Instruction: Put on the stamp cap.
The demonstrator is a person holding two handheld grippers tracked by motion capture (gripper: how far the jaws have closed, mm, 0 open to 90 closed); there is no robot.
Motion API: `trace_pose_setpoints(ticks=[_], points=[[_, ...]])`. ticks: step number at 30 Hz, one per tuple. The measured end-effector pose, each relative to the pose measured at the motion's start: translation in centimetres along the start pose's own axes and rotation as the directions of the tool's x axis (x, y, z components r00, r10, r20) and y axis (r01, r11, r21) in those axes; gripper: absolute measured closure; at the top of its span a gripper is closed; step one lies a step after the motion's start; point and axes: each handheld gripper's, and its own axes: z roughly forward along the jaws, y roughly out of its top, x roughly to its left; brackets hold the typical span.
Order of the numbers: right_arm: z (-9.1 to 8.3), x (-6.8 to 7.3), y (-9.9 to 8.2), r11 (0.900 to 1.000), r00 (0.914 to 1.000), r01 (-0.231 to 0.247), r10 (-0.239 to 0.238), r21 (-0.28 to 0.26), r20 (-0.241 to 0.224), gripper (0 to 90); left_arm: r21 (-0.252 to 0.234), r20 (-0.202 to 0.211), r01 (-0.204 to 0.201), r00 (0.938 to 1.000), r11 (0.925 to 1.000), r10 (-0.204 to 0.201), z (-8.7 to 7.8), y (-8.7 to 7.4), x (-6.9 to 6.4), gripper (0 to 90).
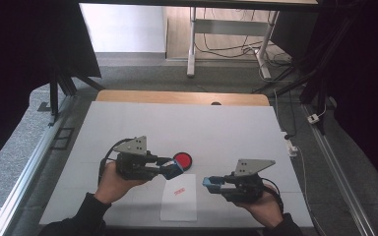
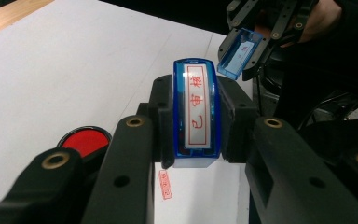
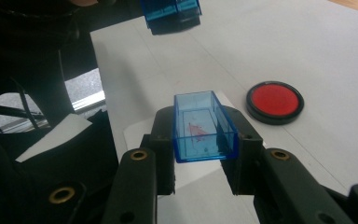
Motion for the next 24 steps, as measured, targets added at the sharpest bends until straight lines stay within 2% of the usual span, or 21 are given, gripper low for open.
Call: trace_pose_setpoints(ticks=[9,19,24], points=[[1.4,-0.2,0.7,0.9999,0.9983,0.014,-0.013,0.008,-0.057,67.9,0.004,0.012,-0.026,0.9996,0.9996,0.026,0.0,0.1,-0.2,69.8],[3.2,-0.3,1.7,0.9996,0.9914,0.026,-0.025,0.007,-0.128,68.0,-0.006,0.034,-0.062,0.9975,0.9980,0.062,-0.1,0.2,-0.2,69.9],[4.0,-0.3,2.0,0.9989,0.9883,0.044,-0.042,0.015,-0.147,68.0,-0.015,0.060,-0.074,0.9954,0.9971,0.075,-0.2,0.2,-0.2,69.9]])
